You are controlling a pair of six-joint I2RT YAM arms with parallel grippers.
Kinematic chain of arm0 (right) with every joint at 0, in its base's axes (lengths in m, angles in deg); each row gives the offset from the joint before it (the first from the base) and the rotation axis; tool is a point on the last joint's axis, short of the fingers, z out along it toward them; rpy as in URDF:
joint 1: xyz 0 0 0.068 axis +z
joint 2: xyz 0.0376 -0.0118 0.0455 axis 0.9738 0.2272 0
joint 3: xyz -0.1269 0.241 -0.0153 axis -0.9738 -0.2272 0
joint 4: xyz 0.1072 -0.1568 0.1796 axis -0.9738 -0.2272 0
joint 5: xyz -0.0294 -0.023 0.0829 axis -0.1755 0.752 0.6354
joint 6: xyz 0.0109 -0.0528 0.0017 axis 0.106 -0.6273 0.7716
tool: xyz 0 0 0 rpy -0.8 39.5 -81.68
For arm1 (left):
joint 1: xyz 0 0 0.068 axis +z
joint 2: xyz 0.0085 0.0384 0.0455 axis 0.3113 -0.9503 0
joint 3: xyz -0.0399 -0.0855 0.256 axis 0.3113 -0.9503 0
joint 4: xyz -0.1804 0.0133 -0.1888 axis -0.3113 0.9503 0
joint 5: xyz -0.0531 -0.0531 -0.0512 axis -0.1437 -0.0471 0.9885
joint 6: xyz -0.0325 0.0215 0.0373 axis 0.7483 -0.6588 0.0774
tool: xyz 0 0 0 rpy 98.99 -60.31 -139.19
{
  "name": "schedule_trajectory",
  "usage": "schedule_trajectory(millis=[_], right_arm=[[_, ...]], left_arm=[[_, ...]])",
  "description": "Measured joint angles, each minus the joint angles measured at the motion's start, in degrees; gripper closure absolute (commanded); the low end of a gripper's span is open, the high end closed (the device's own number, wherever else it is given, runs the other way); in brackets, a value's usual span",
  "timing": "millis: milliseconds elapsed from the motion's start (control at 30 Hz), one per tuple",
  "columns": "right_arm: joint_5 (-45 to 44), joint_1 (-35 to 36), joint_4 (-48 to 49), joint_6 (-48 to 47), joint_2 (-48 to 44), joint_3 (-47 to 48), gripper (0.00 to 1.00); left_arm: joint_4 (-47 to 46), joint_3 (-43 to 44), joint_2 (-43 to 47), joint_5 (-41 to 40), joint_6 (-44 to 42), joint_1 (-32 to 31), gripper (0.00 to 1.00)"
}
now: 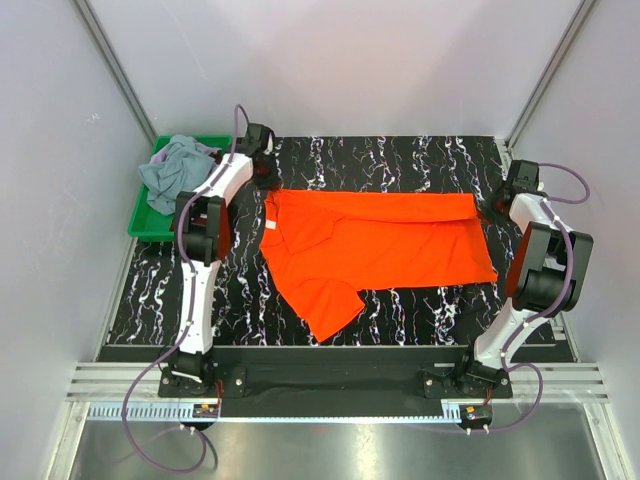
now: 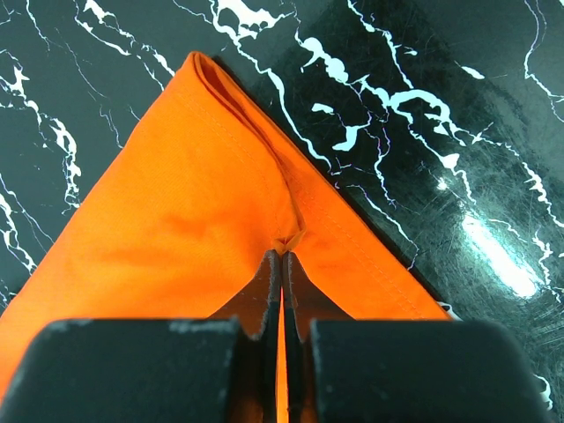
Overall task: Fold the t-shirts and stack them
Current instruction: Fold the tshirt
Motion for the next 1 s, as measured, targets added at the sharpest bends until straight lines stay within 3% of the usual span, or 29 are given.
schedule_trajectory(millis=[67, 200, 467, 700, 900, 1000], right_arm=[[0.00, -0.11, 0.00, 0.02, 0.00, 0.00, 1.00], [-0.13, -0.55, 0.00, 0.04, 0.00, 0.00, 1.00], [-0.33, -2.19, 1.05, 1.29, -0.28, -0.70, 1.00], [-0.52, -2.34, 1.73, 1.75, -0.66, -2.29, 1.00], [-0.83, -2.67, 2.38, 1.79, -0.68, -2.34, 1.00], [-0.24, -2.73, 2.80, 1.77, -0.72, -2.34, 1.00]], left_arm=[[0.61, 0.35, 0.00, -0.37, 0.07, 0.07, 1.00], [0.26, -0.22, 0.17, 0.24, 2.93, 0.63, 1.00], [-9.33, -11.06, 5.03, 12.52, 16.15, 5.99, 1.00], [-14.19, -14.82, 6.21, 15.56, 20.52, 6.58, 1.00], [-19.65, -17.88, 7.30, 19.89, 24.94, 7.23, 0.72], [-19.96, -18.03, 7.80, 20.09, 25.73, 7.61, 0.63]])
